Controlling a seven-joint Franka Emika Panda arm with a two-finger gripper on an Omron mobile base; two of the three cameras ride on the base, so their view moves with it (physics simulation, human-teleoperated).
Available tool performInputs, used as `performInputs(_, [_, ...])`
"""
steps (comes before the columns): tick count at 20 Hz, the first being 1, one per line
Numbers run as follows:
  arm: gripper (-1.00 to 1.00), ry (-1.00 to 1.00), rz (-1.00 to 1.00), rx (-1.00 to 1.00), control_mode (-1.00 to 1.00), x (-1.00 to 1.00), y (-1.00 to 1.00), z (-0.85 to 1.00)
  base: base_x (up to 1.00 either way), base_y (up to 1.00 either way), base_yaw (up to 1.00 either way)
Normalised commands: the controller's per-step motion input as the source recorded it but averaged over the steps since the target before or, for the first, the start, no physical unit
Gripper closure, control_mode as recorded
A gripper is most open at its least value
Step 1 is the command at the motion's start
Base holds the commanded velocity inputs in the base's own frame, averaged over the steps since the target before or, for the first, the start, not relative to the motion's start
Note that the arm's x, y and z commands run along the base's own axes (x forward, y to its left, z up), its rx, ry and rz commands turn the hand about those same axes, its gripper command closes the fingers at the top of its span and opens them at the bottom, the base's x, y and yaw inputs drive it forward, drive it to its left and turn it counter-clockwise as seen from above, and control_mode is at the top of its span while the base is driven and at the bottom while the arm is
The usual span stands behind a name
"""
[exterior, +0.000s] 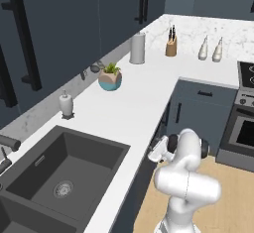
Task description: Pick up the cup and bowl from the counter, place them in the dishwasher, and close the dishwasher door.
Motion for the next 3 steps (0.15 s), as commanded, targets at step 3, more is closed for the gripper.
performInputs(3, [-1.00, 0.00, 0.00, 0.00, -1.00, 0.36, 0.74, 0.00, 0.00, 0.00, 0.00])
